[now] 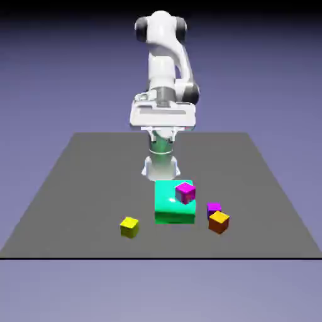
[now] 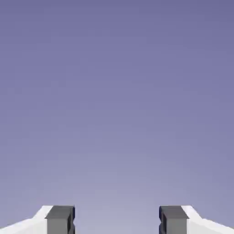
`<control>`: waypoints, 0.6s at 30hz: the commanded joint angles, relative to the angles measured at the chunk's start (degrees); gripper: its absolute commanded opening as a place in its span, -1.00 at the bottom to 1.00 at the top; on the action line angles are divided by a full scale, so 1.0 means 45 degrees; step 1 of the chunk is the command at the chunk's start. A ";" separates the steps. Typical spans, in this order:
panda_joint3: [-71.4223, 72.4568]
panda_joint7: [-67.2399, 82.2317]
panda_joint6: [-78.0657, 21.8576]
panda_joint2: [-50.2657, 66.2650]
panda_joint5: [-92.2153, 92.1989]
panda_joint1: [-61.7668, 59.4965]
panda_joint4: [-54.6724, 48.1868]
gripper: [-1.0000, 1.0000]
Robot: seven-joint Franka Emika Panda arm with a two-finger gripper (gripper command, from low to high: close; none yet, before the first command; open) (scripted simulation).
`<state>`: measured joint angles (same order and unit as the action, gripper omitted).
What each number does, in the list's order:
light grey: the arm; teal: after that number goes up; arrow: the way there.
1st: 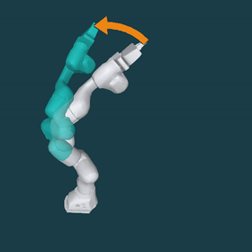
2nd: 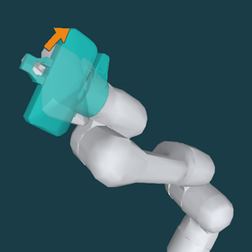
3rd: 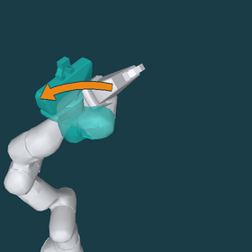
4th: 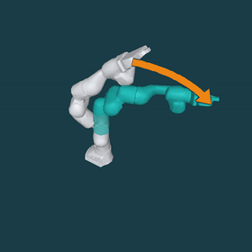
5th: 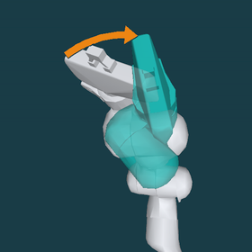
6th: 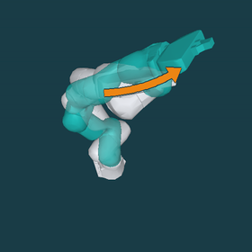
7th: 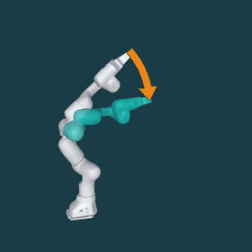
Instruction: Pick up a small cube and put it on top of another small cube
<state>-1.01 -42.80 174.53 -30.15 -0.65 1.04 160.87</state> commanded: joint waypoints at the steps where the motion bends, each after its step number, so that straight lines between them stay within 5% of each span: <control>1: -0.0187 -0.0063 0.0097 0.0462 -0.0120 0.0065 -0.0024 0.00; 18: -0.3361 -0.1131 0.1746 0.8306 -0.2164 0.1159 -0.0425 0.00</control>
<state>-16.14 -47.89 182.39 7.22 -10.39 6.26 158.96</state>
